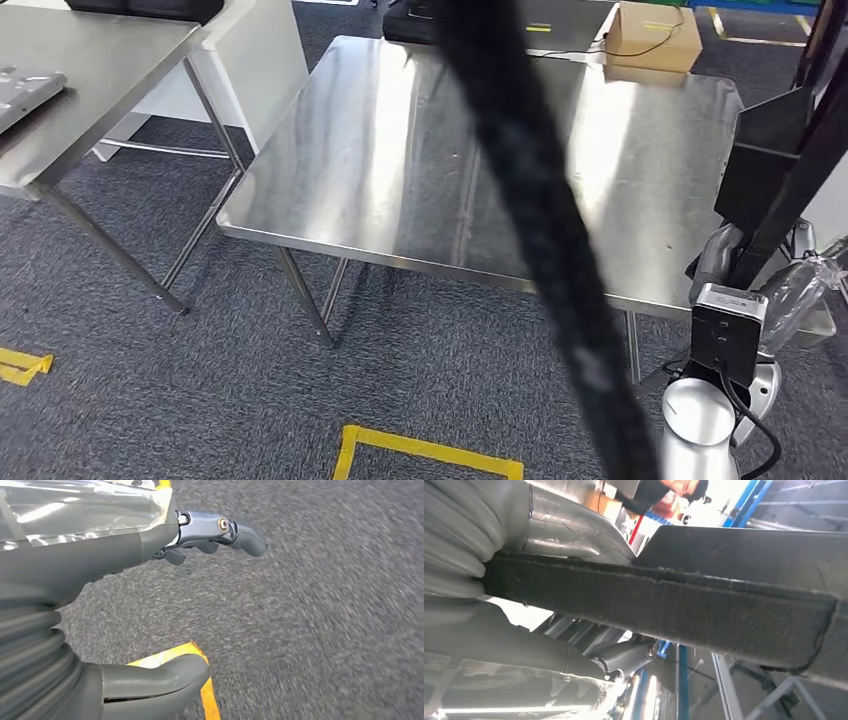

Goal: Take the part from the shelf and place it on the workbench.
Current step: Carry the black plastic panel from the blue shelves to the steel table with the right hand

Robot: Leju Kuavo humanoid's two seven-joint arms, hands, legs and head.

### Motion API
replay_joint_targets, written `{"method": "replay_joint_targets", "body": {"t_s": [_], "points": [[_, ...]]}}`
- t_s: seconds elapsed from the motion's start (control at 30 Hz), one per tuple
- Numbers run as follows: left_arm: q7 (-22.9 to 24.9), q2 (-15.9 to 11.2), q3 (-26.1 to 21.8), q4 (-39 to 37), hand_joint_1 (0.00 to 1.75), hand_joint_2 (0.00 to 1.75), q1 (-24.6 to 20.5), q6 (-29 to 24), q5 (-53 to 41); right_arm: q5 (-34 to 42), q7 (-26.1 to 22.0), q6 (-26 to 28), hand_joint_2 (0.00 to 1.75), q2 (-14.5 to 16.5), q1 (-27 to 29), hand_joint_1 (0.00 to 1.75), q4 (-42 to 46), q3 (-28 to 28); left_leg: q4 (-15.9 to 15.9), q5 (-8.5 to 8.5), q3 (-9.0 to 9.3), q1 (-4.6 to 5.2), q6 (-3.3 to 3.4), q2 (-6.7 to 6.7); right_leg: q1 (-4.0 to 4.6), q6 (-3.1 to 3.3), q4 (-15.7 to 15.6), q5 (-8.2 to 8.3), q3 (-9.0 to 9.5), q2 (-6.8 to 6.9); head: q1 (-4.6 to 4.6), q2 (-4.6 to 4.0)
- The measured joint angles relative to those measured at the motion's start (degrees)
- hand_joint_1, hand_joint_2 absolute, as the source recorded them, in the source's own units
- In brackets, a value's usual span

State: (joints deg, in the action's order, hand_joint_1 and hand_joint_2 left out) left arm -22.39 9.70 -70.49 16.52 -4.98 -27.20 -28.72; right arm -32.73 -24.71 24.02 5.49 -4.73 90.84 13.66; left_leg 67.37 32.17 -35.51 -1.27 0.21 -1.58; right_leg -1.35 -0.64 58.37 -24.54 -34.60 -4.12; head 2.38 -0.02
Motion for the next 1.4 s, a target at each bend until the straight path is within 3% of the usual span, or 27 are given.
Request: {"method": "replay_joint_targets", "body": {"t_s": [0.07,0.1,0.17,0.2,0.27,0.33,0.4,0.43,0.47,0.53,0.6,0.67,0.73,0.87,1.0,1.4], "points": [[0.00,-0.04,-0.19,-0.01,0.00,1.75,0.01,-0.01,0.00,0.13,0.04,0.10,1.75,-0.27,-0.69,1.75,-0.63,-0.43,-6.28,-2.98,2.50,-0.05,0.33,-2.15,0.27,-0.42,0.23,0.02,-0.17,-1.47,-0.05,0.00],[-0.01,-0.05,-0.23,-0.02,0.00,1.75,-0.01,0.00,-0.02,0.22,0.09,0.18,1.75,-0.48,-0.97,1.75,-0.87,-0.60,-7.55,-3.34,2.99,0.05,0.51,-2.75,0.35,-0.78,0.24,0.07,-0.33,-2.10,-0.09,0.00],[-0.07,-0.08,-0.28,-0.02,0.00,1.75,-0.11,0.19,-0.13,0.50,0.31,0.37,1.75,-1.18,-1.24,1.75,-1.14,-0.75,-8.12,-3.48,3.36,0.36,1.14,-1.62,0.34,-1.75,-0.06,0.32,-0.65,-3.35,-0.11,0.00],[-0.14,-0.09,-0.28,-0.02,0.00,1.75,-0.16,0.39,-0.27,0.68,0.44,0.45,1.75,-1.62,-1.23,1.75,-1.19,-0.75,-8.47,-3.71,3.67,0.40,1.60,-0.95,0.34,-2.09,0.11,0.28,-0.92,-3.00,-0.15,0.00],[-0.37,-0.21,-0.28,-0.02,0.00,1.75,-0.11,0.98,-0.75,1.13,0.72,0.66,1.75,-2.55,-1.28,1.75,-1.21,-0.74,-9.20,-4.27,4.20,0.25,2.42,0.53,0.60,-2.18,3.21,-1.17,-2.65,-0.34,0.18,0.00],[-0.61,-0.43,-0.28,-0.02,0.00,1.75,0.04,1.69,-1.33,1.44,0.95,1.05,1.75,-3.31,-0.95,1.75,-1.21,-0.68,-9.36,-4.38,4.25,0.33,2.76,1.86,0.63,-1.87,10.32,-4.13,-6.09,2.56,0.48,0.00],[-0.76,-0.68,-0.26,-0.02,0.00,1.75,0.11,2.38,-1.88,1.71,1.11,1.57,1.75,-3.86,0.09,1.75,-1.14,-0.35,-9.34,-4.25,4.24,0.36,2.74,2.93,0.40,-2.17,15.58,-5.73,-8.65,3.38,0.48,0.00],[-0.83,-0.81,-0.24,-0.02,0.00,1.75,0.10,2.69,-2.16,1.83,1.15,1.85,1.75,-4.09,0.67,1.75,-1.01,-0.05,-9.33,-4.15,4.30,0.32,2.65,3.33,0.26,-2.59,15.32,-5.34,-8.45,3.58,0.48,0.00],[-0.88,-0.92,-0.22,-0.02,0.00,1.75,0.08,2.93,-2.38,1.93,1.17,2.10,1.75,-4.26,1.14,1.75,-0.79,0.27,-9.32,-4.02,4.43,0.26,2.48,3.63,0.10,-3.11,12.68,-4.20,-7.02,3.84,0.49,0.00],[-0.98,-1.09,-0.15,-0.02,0.00,1.75,0.06,3.26,-2.75,2.01,1.18,2.56,1.75,-4.43,1.85,1.75,-0.11,0.91,-9.28,-3.63,4.77,0.33,1.94,4.11,-0.02,-3.80,4.58,-1.48,-2.47,4.84,0.50,0.00],[-1.08,-1.26,-0.11,-0.01,0.00,1.75,0.03,3.36,-3.00,2.03,1.19,2.84,1.75,-4.44,2.52,1.75,0.62,1.38,-9.24,-3.24,5.05,0.61,1.27,4.41,0.28,-3.31,0.00,-0.28,0.17,5.37,0.42,0.00],[-1.14,-1.37,-0.06,0.00,0.00,1.75,-0.06,3.39,-3.11,2.01,1.20,3.00,1.75,-4.43,3.23,1.75,1.19,1.89,-9.39,-3.04,5.33,0.68,0.72,4.67,0.50,-2.31,-0.42,-0.26,0.41,5.05,0.31,0.00],[-1.17,-1.38,0.00,0.00,0.00,1.75,-0.12,3.45,-3.23,1.79,1.20,3.21,1.75,-4.38,3.73,1.75,1.81,2.35,-8.82,-2.37,5.30,0.45,0.17,4.17,0.20,-1.60,-0.48,-0.24,0.57,4.69,0.23,0.00],[-1.16,-1.52,0.06,0.19,0.00,1.75,-0.17,4.02,-3.86,0.22,1.05,3.86,1.75,-3.93,4.52,1.75,3.17,3.10,-9.43,-3.02,5.26,0.35,1.61,3.37,0.84,-0.79,-0.24,-0.58,0.82,4.23,-0.04,0.00],[-1.27,-1.53,0.14,0.30,0.00,1.75,-0.21,4.99,-4.16,-0.06,1.04,4.30,1.75,-3.65,5.07,1.75,4.31,4.24,-9.76,-3.18,5.47,0.21,0.61,3.41,0.99,-0.68,-0.24,-0.64,0.79,4.10,-0.12,0.00],[-1.42,-1.51,1.03,0.31,0.00,1.75,-0.16,6.88,-5.05,-0.06,1.13,4.66,1.75,-2.98,5.82,1.75,6.32,6.43,-9.82,-3.29,5.49,0.44,0.32,3.40,0.89,-0.68,-0.23,-0.63,0.86,4.11,-0.11,0.00]]}}
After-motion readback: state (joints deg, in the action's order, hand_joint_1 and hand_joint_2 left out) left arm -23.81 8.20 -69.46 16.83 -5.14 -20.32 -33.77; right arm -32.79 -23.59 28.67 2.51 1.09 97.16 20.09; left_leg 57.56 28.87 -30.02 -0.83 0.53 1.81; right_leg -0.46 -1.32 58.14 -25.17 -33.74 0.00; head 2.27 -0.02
